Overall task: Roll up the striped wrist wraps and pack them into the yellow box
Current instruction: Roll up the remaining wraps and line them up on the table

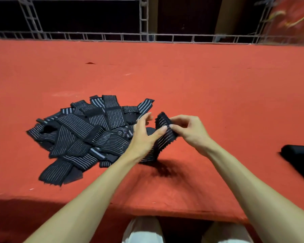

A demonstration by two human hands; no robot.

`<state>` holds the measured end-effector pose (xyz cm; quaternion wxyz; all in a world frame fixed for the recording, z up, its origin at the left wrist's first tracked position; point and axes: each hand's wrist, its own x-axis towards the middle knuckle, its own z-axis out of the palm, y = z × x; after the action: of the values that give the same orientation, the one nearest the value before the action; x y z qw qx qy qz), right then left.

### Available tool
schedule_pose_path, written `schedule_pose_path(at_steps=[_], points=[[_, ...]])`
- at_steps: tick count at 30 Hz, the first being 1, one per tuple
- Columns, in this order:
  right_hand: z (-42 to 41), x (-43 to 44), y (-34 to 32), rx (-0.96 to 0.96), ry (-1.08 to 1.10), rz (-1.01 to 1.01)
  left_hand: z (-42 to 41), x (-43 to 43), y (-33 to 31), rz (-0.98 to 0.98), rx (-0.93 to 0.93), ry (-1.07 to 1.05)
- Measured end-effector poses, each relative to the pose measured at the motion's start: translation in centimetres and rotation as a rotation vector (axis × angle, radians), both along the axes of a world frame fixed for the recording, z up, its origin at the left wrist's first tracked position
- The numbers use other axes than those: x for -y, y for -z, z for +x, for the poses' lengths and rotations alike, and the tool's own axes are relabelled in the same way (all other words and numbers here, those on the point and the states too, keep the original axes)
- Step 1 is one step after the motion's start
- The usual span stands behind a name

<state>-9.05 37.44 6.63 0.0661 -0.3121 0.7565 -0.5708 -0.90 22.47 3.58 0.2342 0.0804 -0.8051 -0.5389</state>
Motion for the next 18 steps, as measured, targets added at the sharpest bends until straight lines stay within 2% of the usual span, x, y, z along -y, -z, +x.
schedule_pose_path(at_steps=[3,10,14,18], points=[[0.2,-3.2,-2.3,-0.037,0.044,-0.041,-0.1,-1.9,-2.1,0.032,-0.024,0.102],[-0.2,-9.5,-5.1,0.028,0.221,-0.146,-0.4,-6.4,-5.2,-0.320,-0.039,0.133],[0.4,-11.7,-6.8,0.048,0.291,-0.250,-0.2,-7.9,-6.4,-0.383,0.043,0.228],[1.5,-13.9,-9.0,0.095,0.249,-0.390,1.1,-8.9,-7.1,-0.388,0.087,0.314]])
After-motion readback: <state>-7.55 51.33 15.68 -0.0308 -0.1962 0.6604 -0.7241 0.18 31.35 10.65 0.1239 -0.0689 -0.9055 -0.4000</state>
